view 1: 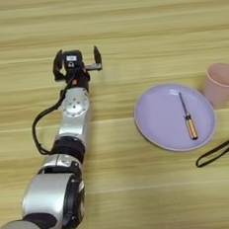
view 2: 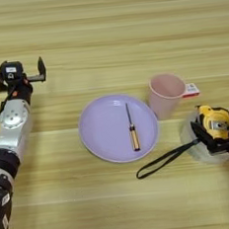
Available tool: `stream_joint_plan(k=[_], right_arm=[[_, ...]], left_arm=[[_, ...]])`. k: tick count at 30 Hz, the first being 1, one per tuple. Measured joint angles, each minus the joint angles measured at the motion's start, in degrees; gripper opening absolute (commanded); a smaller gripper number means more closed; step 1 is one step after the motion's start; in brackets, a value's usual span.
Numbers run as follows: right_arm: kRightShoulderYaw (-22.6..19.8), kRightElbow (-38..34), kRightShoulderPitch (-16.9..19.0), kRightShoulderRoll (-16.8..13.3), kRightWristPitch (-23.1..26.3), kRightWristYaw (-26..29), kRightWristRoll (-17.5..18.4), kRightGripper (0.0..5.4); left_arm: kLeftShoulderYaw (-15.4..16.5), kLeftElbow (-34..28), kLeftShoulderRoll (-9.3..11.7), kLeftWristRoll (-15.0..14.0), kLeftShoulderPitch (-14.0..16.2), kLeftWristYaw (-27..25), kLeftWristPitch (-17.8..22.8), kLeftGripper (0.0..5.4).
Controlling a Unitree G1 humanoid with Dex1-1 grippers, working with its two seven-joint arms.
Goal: Move the objects on the table
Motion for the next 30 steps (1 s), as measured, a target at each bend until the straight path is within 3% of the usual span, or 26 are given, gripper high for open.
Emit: stream_joint_plan(k=[8, 23, 30], right_arm=[[-2.29, -1.74, -0.69, 0.06, -0.41, -0.25, 1.58, 5.36], [-2.49, -14.63, 1.76, 0.07, -1.70, -0.19, 1.94, 5.36], [2.35, -23.82, 4.61, 0.61, -2.35, 1.87, 3.43, 5.36]], left_arm=[[-0.01, 0.07, 0.00, 0.00, -0.05, 0.02, 0.00, 5.40], [-0.02, 0.28, -0.01, 0.00, -0.10, 0.03, -0.01, 5.40], [0.00, 0.29, 0.02, 0.00, -0.11, 0.02, -0.02, 5.40]])
